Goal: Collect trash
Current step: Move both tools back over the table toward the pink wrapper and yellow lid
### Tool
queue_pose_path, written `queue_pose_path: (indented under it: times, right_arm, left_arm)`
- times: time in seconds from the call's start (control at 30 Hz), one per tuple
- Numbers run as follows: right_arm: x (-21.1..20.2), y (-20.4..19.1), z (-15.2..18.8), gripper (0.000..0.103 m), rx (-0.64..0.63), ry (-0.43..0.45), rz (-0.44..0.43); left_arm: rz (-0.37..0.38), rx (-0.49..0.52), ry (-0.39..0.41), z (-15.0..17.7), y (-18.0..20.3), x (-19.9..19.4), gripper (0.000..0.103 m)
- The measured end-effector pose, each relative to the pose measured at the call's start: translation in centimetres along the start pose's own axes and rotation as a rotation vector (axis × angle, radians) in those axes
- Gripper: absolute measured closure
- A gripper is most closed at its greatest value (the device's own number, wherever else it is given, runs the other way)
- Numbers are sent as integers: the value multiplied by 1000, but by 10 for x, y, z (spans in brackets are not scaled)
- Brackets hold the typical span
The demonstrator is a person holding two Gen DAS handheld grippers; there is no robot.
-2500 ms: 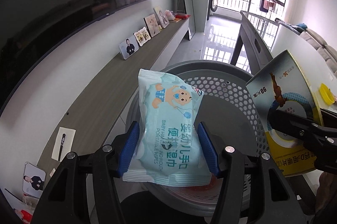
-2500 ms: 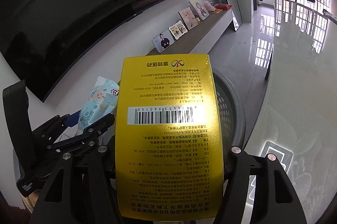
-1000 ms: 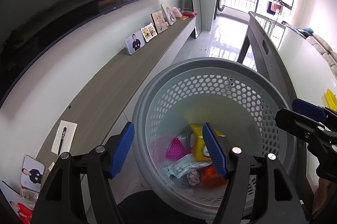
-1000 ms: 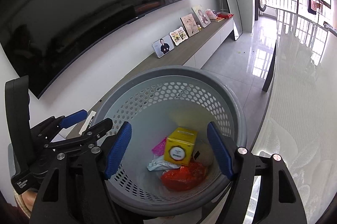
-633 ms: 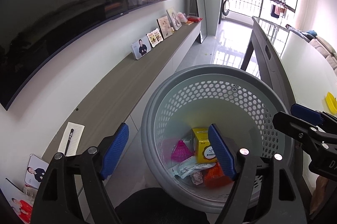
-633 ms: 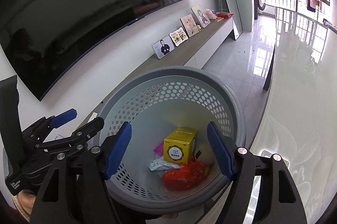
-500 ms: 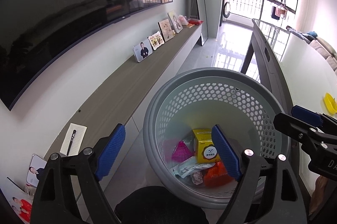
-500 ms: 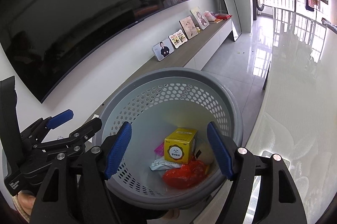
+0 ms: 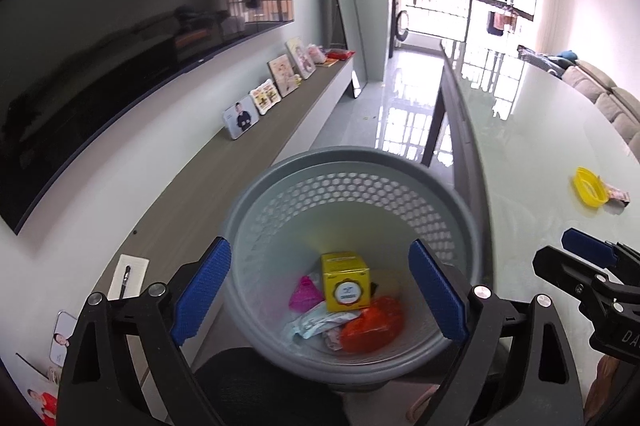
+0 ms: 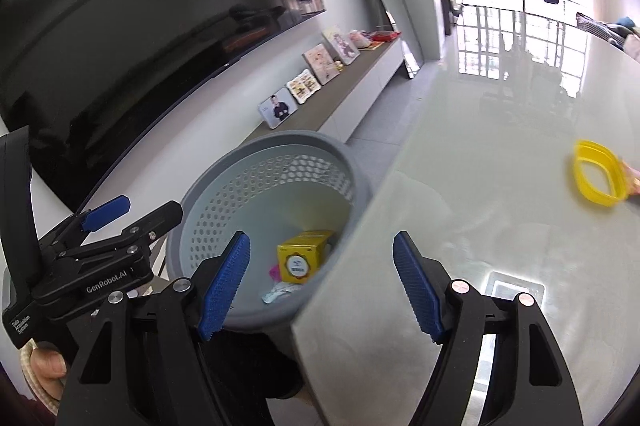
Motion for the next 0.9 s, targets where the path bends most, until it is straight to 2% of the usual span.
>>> queue_pose_path:
  times: [0.17,0.47,0.67,0.9]
  right_arm:
    - [-31,40,17,32,52,1,83]
    - [-83,136,58,32,215,-4,263]
    - [-104,191,73,32,276,-17,354]
    - [-106,243,76,32,333,-19,402]
  left_arm:
    - [78,27,-7,2,46,-1,14]
    - [200,128,-36,14,140,0,14]
    - [236,172,-56,21,187,4,14]
    - [241,164,-73,27,223,13,14]
Point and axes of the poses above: each gripper's, at about its wrist camera, not at the fingertips, and x roughly the way its jaws point, y to its right, z to its underside, the point moved 6 cm from there along x, roughly the way its jaws point, and after that the axes turned 11 degrees about -x, right-handed, at the moved point
